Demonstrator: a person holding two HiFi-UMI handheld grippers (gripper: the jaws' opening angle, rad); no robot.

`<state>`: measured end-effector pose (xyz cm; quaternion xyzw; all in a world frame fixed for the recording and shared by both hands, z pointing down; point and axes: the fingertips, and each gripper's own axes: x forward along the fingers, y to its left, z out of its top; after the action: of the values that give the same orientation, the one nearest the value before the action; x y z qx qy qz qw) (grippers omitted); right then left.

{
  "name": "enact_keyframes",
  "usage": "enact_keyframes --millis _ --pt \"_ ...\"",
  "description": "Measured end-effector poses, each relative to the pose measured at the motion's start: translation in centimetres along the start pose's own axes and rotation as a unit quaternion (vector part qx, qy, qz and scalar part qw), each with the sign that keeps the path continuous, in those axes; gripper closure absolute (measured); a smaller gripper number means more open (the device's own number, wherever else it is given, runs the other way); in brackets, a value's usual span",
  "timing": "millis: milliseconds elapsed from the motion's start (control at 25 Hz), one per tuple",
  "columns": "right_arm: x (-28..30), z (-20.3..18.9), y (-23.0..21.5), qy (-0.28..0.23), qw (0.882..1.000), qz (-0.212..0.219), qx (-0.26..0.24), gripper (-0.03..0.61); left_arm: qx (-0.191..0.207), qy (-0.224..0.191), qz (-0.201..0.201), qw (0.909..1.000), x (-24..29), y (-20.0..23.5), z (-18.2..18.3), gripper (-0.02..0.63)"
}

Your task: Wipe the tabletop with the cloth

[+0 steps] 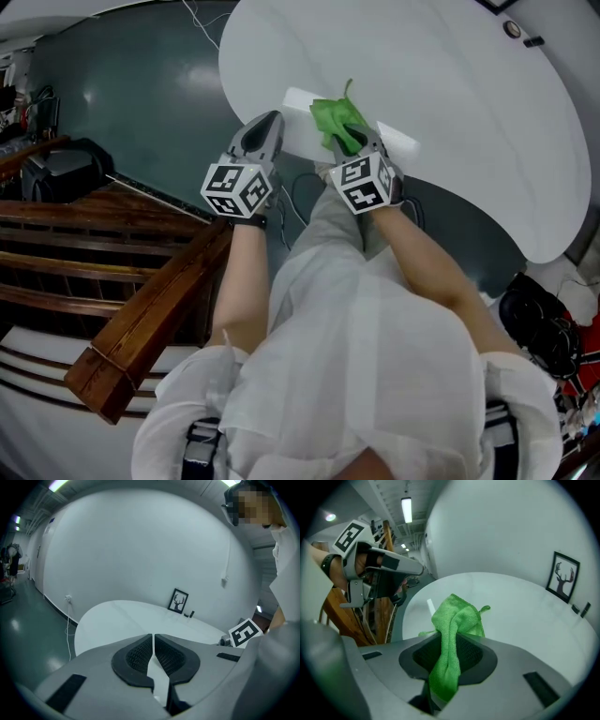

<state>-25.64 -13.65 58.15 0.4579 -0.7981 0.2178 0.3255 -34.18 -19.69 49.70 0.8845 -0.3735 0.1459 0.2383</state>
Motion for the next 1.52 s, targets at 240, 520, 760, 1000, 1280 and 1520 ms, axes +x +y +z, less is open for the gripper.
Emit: enact_keyframes --millis 240,520,760,1000,1280,1520 --pt "2.1 1.6 5.3 0.006 0.996 0.053 -0.066 0.495 -0.001 0.003 -0.002 1.0000 -0.5 1.1 0.0 0.588" --pt "-0.6 -1.4 3.6 0.006 0.995 0.061 -0.073 0.495 0.015 0.010 -0.035 0.9992 2.0 -2.4 0.1 0.588" --pt "-6.0 -6.6 -2.3 0.002 1.000 0.003 -0.006 0.495 0.034 0.015 -0.078 0.9962 5.0 -9.6 -0.4 0.588" --pt "-12.2 -12.8 -9.8 -0.006 0.996 -0.064 0.063 0.495 0.056 0.029 -0.122 0.9906 9.1 -18.6 -1.7 0.588" --pt "-19.6 -21.1 -17.1 -0.015 0.981 -0.135 0.135 0.495 0.085 0.044 -0.169 0.9810 12.8 -27.7 -3.5 0.588" --pt "-27.9 -29.2 -24.6 -0.016 0.953 -0.213 0.214 0.495 0.109 0.053 -0.198 0.9727 15.4 -34.1 -3.3 0.588"
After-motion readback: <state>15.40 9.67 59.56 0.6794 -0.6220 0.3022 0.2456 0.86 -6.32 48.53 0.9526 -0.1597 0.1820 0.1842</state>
